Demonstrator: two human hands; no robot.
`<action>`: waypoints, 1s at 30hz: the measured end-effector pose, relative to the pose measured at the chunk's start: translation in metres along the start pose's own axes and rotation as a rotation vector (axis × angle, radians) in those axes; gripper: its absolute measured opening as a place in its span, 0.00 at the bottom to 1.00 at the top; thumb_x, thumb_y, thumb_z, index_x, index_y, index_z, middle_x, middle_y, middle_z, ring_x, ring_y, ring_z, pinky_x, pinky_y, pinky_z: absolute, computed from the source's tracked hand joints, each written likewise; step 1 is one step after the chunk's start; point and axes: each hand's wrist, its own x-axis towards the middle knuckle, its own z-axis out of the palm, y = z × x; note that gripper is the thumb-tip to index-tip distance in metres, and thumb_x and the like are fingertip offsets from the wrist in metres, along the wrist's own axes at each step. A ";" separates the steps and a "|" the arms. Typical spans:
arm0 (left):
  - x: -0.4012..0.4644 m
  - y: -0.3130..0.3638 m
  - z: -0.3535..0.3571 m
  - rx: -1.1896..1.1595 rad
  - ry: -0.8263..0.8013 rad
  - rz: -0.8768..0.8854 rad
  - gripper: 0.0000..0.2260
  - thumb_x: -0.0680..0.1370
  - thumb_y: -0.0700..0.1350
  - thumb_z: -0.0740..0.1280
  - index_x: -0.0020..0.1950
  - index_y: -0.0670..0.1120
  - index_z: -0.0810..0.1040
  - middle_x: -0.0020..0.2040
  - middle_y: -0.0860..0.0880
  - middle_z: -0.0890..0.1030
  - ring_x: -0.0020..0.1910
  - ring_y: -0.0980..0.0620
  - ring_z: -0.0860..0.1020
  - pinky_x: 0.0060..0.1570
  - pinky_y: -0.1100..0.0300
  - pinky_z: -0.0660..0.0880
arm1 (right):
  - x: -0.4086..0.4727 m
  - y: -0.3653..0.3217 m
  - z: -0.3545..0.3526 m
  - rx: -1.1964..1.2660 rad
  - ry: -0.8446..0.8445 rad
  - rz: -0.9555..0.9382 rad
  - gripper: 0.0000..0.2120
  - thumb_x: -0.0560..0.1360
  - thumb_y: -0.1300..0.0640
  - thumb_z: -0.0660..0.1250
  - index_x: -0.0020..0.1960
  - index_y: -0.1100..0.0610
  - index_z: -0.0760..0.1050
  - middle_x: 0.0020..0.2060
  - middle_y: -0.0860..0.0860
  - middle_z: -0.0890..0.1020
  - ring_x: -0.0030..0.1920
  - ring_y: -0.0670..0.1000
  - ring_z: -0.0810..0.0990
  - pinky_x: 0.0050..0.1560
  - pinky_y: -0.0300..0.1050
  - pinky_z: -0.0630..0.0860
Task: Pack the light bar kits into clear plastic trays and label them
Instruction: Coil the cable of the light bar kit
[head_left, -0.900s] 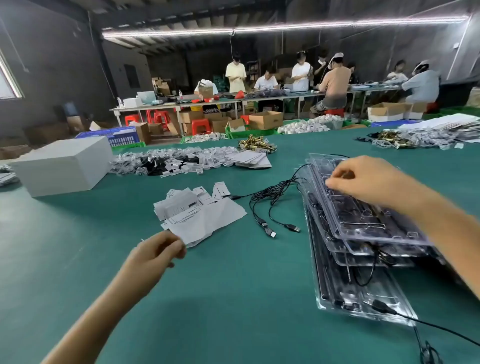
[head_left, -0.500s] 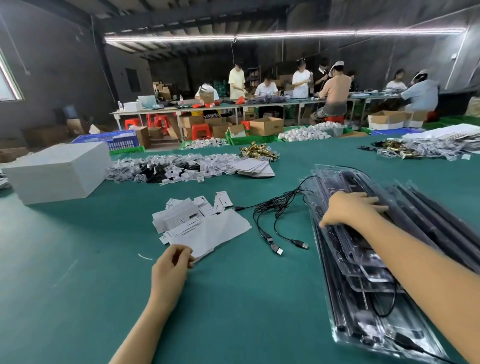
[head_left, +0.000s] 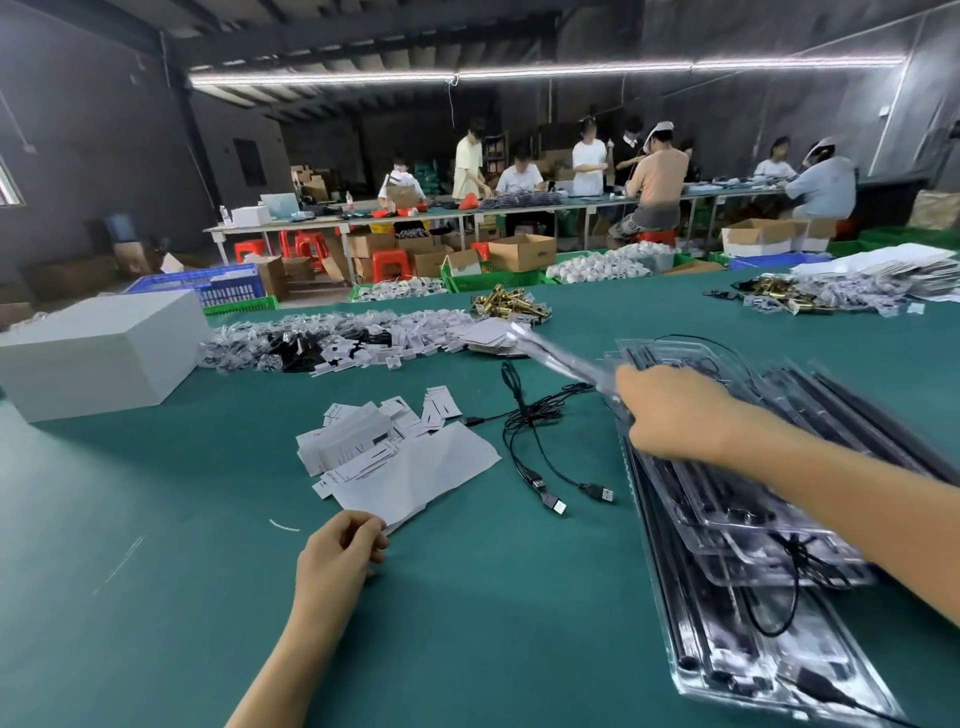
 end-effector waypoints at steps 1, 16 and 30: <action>-0.001 0.001 0.000 -0.005 0.003 -0.001 0.09 0.77 0.39 0.65 0.39 0.46 0.80 0.35 0.49 0.82 0.31 0.56 0.77 0.35 0.58 0.73 | 0.002 -0.003 -0.007 -0.007 0.048 -0.026 0.10 0.72 0.67 0.59 0.42 0.56 0.59 0.32 0.51 0.69 0.29 0.48 0.68 0.25 0.42 0.61; 0.010 0.023 -0.034 -0.644 0.172 0.026 0.22 0.83 0.57 0.53 0.54 0.43 0.79 0.51 0.45 0.83 0.53 0.50 0.80 0.59 0.53 0.75 | 0.067 -0.036 -0.017 -0.030 0.841 -0.593 0.21 0.68 0.79 0.60 0.55 0.61 0.79 0.47 0.56 0.84 0.42 0.59 0.80 0.38 0.51 0.75; -0.005 0.041 -0.018 -0.953 -0.279 -0.396 0.07 0.67 0.32 0.67 0.45 0.37 0.75 0.41 0.40 0.85 0.37 0.46 0.85 0.28 0.60 0.80 | 0.092 -0.080 0.078 0.353 0.617 -0.044 0.24 0.73 0.74 0.62 0.68 0.64 0.64 0.70 0.62 0.66 0.70 0.62 0.65 0.71 0.58 0.63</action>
